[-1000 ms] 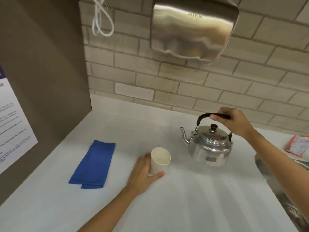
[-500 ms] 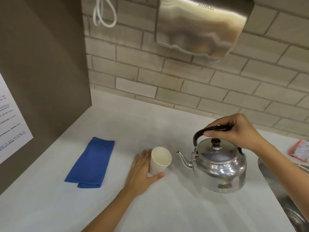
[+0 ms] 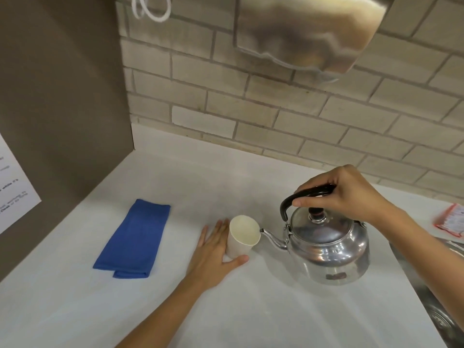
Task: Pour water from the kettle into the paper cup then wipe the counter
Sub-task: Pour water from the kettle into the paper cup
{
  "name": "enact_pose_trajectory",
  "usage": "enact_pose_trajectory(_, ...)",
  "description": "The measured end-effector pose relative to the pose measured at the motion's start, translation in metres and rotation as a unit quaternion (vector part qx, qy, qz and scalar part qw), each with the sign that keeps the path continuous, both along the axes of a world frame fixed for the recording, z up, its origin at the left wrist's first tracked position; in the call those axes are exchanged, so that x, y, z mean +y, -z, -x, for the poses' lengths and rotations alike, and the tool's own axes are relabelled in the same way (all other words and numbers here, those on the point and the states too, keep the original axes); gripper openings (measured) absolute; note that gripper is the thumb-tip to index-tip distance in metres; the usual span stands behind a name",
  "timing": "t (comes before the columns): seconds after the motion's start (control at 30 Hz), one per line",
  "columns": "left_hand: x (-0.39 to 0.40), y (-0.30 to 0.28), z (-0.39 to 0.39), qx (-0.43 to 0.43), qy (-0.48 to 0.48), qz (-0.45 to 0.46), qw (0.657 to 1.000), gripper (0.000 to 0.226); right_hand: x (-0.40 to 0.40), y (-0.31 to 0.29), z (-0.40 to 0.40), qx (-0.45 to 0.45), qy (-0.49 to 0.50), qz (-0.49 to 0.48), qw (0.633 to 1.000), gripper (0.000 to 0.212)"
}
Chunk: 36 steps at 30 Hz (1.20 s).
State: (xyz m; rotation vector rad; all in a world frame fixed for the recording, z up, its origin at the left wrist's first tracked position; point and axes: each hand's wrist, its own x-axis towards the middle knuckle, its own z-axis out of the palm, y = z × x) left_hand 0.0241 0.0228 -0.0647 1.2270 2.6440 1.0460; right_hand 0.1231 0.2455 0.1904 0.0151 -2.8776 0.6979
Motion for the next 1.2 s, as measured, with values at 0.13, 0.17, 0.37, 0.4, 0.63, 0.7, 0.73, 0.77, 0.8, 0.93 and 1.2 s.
enact_pose_trajectory(0.13, -0.001, -0.001, 0.001, -0.010, -0.007, -0.016, 1.000, 0.097, -0.007, -0.005, 0.004, -0.004, -0.016, -0.037, 0.999, 0.034)
enact_pose_trajectory(0.17, 0.000, -0.002, 0.001, -0.010, -0.006, -0.017, 1.000, 0.097, -0.008, -0.006, 0.005, -0.003, -0.017, -0.041, 0.999, 0.035)
enact_pose_trajectory(0.37, 0.000, 0.000, 0.001, -0.009, -0.004, -0.013, 1.000, 0.098, -0.014, -0.011, 0.008, -0.014, -0.018, -0.058, 0.998, 0.037)
enact_pose_trajectory(0.4, 0.000, 0.000, 0.000, -0.009, -0.004, -0.015, 1.000, 0.098, -0.015, -0.011, 0.008, -0.017, -0.018, -0.059, 0.998, 0.038)
enact_pose_trajectory(0.63, 0.000, -0.001, 0.000, -0.009, -0.005, -0.015, 1.000, 0.096, -0.021, -0.015, 0.010, -0.027, -0.017, -0.070, 0.997, 0.041)
enact_pose_trajectory(0.7, 0.000, -0.001, 0.000, -0.006, -0.005, -0.013, 1.000, 0.096, -0.022, -0.016, 0.010, -0.029, -0.018, -0.074, 0.997, 0.042)
enact_pose_trajectory(0.73, 0.000, -0.001, 0.000, -0.004, -0.006, -0.011, 1.000, 0.096, -0.023, -0.017, 0.010, -0.030, -0.018, -0.075, 0.997, 0.042)
enact_pose_trajectory(0.77, 0.000, -0.001, 0.000, -0.004, -0.006, -0.010, 1.000, 0.097, -0.023, -0.017, 0.010, -0.032, -0.018, -0.075, 0.997, 0.042)
enact_pose_trajectory(0.8, 0.000, -0.001, 0.000, -0.003, -0.006, -0.009, 1.000, 0.097, -0.024, -0.017, 0.010, -0.033, -0.018, -0.075, 0.996, 0.042)
enact_pose_trajectory(0.93, 0.000, -0.001, 0.000, -0.004, -0.005, -0.008, 1.000, 0.096, -0.025, -0.018, 0.009, -0.036, -0.013, -0.076, 0.996, 0.043)
enact_pose_trajectory(1.2, 0.000, 0.000, 0.000, 0.001, -0.007, -0.012, 1.000, 0.096, -0.025, -0.019, 0.009, -0.043, -0.008, -0.076, 0.996, 0.044)
